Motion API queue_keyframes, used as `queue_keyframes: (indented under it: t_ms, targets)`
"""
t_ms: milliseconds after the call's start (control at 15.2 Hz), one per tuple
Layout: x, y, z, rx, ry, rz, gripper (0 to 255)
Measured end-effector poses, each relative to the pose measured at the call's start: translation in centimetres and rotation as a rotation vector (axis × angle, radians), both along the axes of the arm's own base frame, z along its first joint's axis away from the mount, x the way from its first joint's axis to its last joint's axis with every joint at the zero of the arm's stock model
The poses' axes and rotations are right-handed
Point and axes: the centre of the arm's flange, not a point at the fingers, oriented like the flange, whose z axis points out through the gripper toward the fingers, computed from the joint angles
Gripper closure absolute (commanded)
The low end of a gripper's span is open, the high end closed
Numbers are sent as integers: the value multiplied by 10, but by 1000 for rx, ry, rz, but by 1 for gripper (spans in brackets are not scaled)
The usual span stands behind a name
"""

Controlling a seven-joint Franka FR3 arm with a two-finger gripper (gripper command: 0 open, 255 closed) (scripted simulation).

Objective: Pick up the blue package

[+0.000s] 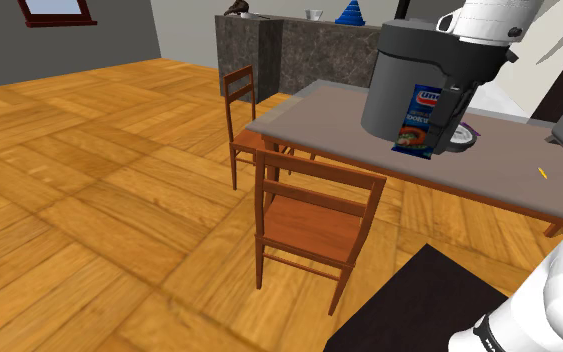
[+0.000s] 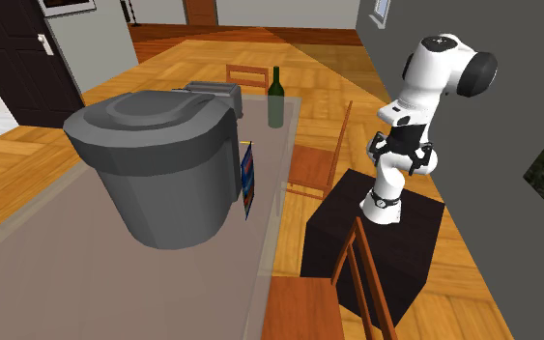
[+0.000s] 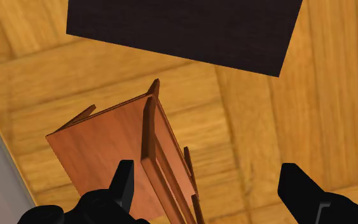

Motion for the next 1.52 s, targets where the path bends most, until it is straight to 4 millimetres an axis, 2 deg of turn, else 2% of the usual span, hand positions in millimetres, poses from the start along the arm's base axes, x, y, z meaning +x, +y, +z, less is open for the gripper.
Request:
queue_keyframes:
  t_ms: [132,264,1518]
  targets:
    - [3,-6,0,0,-1,3,0]
    - [9,-26,-1,2,-5,16,0]
    - [110,-252,4,19,-55,165,0]
